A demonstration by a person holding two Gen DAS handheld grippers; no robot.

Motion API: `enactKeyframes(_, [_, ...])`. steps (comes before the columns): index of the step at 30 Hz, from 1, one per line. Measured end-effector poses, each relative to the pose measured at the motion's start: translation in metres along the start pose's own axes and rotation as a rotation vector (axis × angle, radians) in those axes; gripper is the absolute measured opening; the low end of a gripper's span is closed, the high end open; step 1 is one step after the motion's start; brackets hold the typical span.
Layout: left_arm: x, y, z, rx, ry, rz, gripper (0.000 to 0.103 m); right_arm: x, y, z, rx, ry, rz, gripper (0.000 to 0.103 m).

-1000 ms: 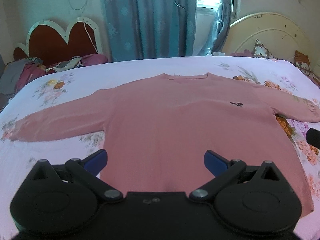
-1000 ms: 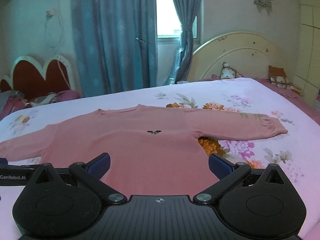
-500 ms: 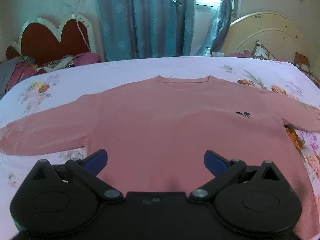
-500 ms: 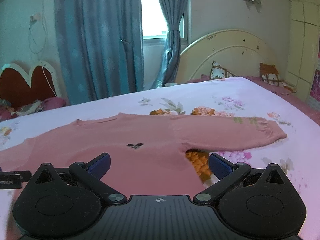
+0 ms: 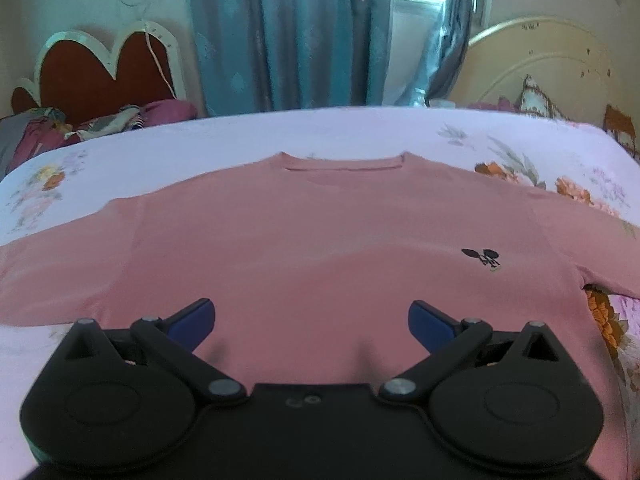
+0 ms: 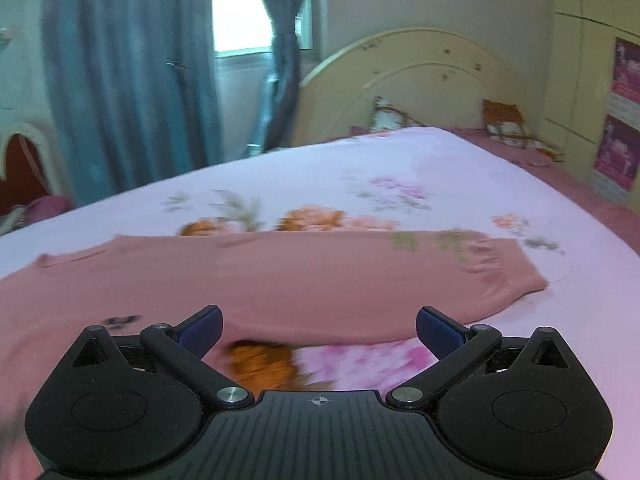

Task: Fold small clothes
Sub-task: 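Move the right gripper to the sweater sleeve cuff nearest it, then close the right gripper on the sleeve cuff and lift it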

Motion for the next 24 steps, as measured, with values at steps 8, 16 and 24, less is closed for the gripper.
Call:
enactKeyframes(8, [0.040, 0.016, 0.020, 0.018, 0.021, -0.065, 0.102, 0.057, 0.020, 0.083, 0.056, -0.152, -0.014, 0.102])
enactKeyframes(16, [0.055, 0.022, 0.029, 0.075, 0.038, -0.060, 0.096, 0.093, 0.031, 0.168, 0.174, -0.315, -0.021, 0.081])
enactKeyframes(24, [0.058, 0.024, 0.021, 0.069, 0.046, -0.054, 0.088, 0.123, 0.036, 0.190, 0.230, -0.292, -0.039, 0.040])
Point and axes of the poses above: each gripper's, at about its wrist camera, not at the fingertips, and x roughly the way its jaws point, z to its right, y to its top, the point moved 7 cm from there along x, roughly the way its jaws point, and after that the axes turned 15 degrees about x, right-handed, at the moved point
